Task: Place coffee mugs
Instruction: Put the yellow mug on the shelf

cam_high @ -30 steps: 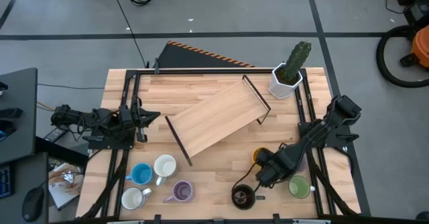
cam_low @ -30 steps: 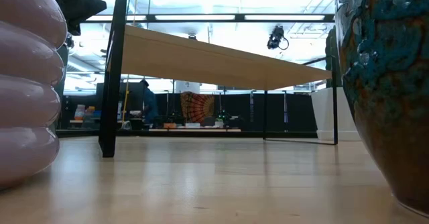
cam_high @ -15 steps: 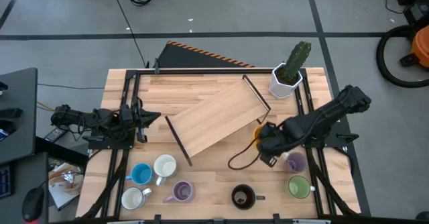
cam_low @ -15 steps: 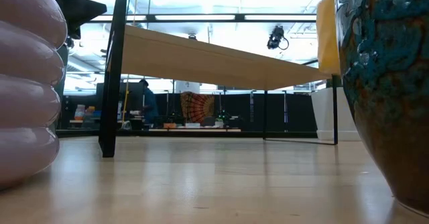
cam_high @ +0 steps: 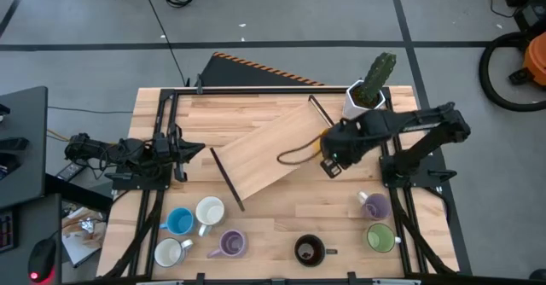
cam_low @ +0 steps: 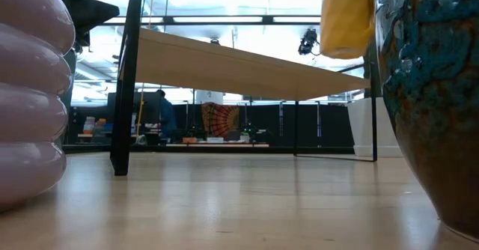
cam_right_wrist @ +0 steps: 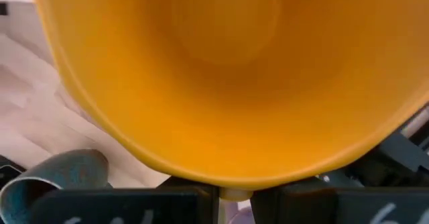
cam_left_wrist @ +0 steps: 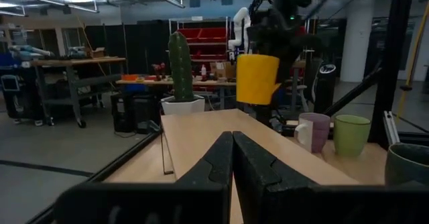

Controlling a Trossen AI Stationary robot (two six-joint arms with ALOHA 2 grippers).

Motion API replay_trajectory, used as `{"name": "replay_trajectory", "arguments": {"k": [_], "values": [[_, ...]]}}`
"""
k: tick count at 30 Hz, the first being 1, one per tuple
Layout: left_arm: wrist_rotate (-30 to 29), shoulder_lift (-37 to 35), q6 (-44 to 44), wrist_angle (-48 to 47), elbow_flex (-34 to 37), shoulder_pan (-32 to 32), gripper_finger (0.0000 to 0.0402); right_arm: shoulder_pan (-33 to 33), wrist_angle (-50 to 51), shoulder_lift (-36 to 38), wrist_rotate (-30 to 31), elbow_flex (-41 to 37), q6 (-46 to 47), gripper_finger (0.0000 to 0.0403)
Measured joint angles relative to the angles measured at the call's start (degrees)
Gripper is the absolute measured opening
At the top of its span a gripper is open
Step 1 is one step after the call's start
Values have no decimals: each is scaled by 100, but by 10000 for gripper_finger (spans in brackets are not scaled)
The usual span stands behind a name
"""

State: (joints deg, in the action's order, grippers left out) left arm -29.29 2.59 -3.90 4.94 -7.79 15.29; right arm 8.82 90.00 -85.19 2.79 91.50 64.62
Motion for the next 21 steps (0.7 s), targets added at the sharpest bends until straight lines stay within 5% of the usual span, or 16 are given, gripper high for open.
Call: {"name": "replay_trajectory", "arguments": {"k": [21], "values": [[-1, 0, -17, -21, 1, -1, 16, -1208, -12, -379, -407, -35, -701, 56]]}}
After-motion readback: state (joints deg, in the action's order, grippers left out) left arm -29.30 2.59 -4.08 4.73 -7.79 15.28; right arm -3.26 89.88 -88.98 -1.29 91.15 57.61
